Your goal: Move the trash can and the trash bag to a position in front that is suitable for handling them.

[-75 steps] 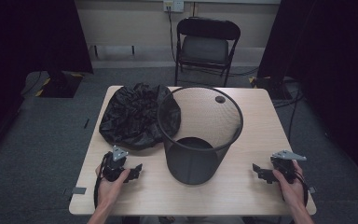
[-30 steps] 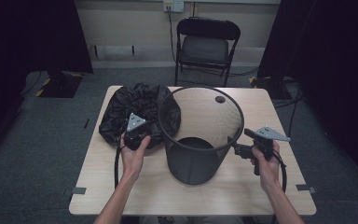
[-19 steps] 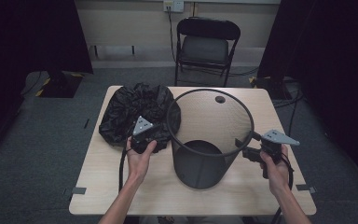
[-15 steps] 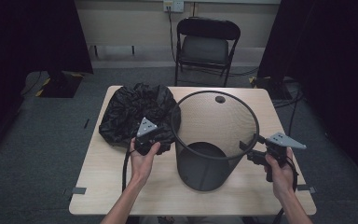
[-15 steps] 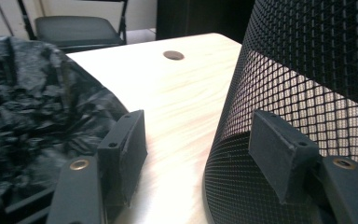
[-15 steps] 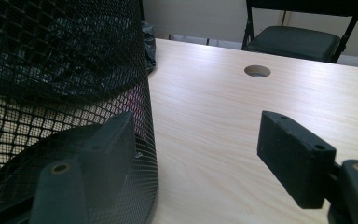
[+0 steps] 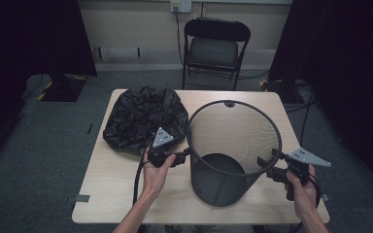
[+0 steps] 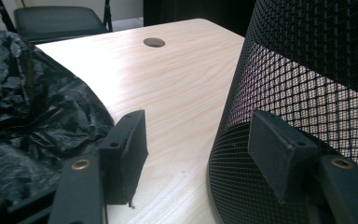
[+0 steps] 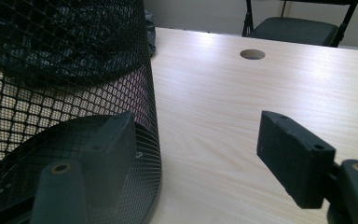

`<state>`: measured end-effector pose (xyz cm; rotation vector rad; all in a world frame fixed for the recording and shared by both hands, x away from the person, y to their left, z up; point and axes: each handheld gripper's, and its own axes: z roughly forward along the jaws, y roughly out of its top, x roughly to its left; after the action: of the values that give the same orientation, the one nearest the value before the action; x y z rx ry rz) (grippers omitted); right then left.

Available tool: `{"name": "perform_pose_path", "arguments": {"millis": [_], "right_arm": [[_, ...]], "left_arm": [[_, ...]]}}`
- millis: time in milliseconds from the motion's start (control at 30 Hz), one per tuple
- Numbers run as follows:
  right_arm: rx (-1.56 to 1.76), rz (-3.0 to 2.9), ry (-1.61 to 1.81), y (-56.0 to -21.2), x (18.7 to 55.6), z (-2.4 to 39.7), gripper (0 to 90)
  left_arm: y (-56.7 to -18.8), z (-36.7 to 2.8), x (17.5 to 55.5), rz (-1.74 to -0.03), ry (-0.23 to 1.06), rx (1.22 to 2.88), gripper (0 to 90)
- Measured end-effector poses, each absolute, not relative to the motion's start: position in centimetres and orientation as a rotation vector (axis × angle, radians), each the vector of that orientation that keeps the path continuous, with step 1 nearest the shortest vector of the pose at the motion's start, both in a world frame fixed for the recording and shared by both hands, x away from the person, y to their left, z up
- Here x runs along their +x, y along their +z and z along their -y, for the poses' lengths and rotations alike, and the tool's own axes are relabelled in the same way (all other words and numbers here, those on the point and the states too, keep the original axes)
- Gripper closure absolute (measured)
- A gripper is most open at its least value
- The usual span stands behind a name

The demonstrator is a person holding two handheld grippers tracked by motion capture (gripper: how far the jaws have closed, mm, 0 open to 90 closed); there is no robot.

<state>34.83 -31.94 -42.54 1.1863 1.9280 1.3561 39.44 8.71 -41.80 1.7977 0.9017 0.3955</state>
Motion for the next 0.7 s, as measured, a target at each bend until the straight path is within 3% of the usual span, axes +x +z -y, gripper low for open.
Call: {"name": "perform_pose_path", "arguments": {"millis": [500,567,700], "right_arm": [[1.223,-1.893,1.312,-42.9,34.3,33.7,27.0],[1.220,-1.895,1.317,-42.9,34.2,33.9,26.1],[1.236,-1.912,1.298,-43.2,34.3,34.2,13.5]], "left_arm": [[-42.0,-5.7,40.6,-0.907,0.415,1.785,36.5],[-42.1,-5.9,40.8,-0.913,0.408,1.784,33.2],[-42.6,-6.8,41.1,-0.918,0.392,1.814,22.6]]}}
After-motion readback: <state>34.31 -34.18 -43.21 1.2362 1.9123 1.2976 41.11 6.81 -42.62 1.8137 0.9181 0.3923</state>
